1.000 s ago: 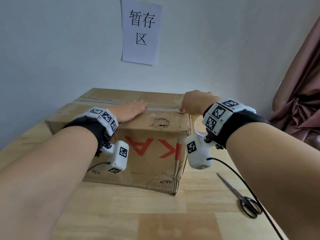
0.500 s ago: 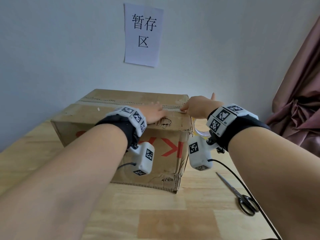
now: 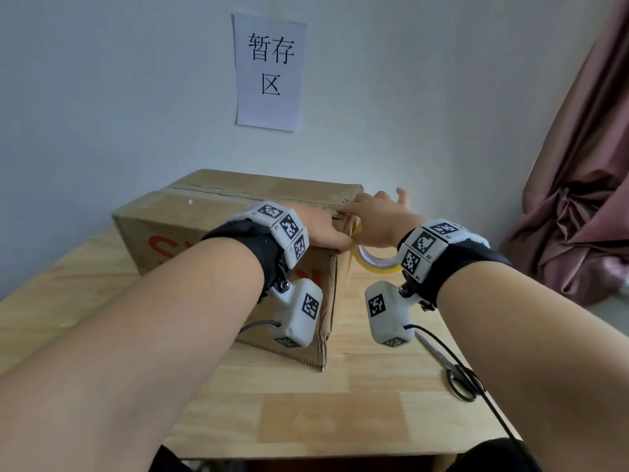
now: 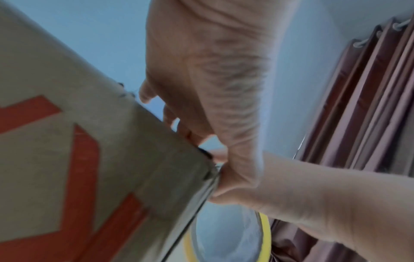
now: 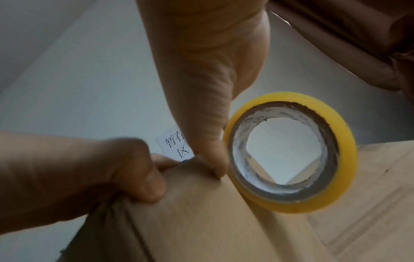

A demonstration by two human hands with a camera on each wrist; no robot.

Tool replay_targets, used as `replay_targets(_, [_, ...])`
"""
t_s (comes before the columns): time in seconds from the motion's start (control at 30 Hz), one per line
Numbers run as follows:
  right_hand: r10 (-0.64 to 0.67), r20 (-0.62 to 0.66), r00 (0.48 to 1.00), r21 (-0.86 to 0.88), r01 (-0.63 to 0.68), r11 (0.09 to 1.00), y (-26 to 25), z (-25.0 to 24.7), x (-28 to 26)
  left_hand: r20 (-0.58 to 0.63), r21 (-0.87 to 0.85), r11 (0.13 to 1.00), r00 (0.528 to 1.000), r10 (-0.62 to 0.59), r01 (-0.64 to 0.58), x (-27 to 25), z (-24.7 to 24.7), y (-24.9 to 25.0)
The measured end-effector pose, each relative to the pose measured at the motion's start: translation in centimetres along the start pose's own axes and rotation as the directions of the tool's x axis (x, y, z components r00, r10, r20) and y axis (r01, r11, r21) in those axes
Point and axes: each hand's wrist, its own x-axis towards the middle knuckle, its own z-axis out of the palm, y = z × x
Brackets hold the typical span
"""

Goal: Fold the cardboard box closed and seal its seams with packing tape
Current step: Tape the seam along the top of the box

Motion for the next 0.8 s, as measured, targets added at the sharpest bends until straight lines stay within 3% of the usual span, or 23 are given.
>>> replay_targets(0.23, [-0.043,0.052,0.998,0.107,0.038,0.994,-0.6,-1.4,-0.2,0.085,0.197,0.975,0.989,-0.12,0.102,-1.1,-1.7,-3.7])
replay_targets(0.3, [-0.132,0.092,0.987,0.272,0.103,0.957,-0.3,-1.6,-0.2,0.046,0.228,0.969,0.993,-0.107,0.093,-1.4,-1.7,-5.0])
replay_targets(0.4, [-0.152,0.073,0.986,0.622,0.074,0.78,0.9,-1.6,-0.3,-0.066,0.215,0.975,0.997,-0.035,0.048,-1.3,-0.6,-6.7])
replay_targets(0.5, [-0.061,-0.02,0.998,0.566,0.061,0.822,2.3,-0.8,0.6,-0.176,0.047,0.999,0.984,0.018,-0.01,-0.7,0.3,-7.7])
replay_targets(0.6, [-0.059,-0.009,0.998,0.456,0.057,0.888,2.6,0.4,1.7,-0.319,-0.027,0.993,0.942,0.101,-0.116,0.0,0.8,-7.4])
replay_targets(0.8, [0.007,-0.096,0.995,0.583,0.051,0.811,2.1,2.6,3.2,-0.321,0.023,0.985,0.932,0.168,-0.169,1.9,2.0,-7.7])
